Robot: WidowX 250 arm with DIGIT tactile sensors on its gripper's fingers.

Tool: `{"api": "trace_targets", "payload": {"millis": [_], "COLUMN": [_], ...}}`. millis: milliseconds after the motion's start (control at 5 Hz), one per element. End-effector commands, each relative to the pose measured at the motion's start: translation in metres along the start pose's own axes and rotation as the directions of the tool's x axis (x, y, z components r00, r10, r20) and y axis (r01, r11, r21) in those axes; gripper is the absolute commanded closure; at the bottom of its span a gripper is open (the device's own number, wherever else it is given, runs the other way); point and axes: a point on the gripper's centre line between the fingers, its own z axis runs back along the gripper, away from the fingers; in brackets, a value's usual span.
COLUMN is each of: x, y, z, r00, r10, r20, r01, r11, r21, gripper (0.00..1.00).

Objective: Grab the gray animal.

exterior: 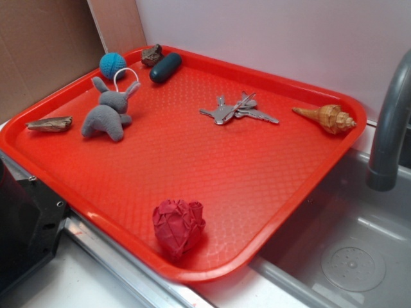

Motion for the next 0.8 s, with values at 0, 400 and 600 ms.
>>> {"api": "trace_targets", "payload": {"millis": [0, 400, 600], "x": [0.0, 0.052, 0.067], "y": [0.0, 0.066, 0.078], "z": [0.0, -0.089, -0.111], "r00": [1.0, 0.9, 0.867], "r10": [0.0, 0.426, 0.483], "r20": [0.0, 0.091, 0.121], "r01": [0.0, -0.429, -0.49], "r11": [1.0, 0.903, 0.871], "r21": [0.0, 0.025, 0.032], "gripper": [0.0, 0.0, 0.0]}}
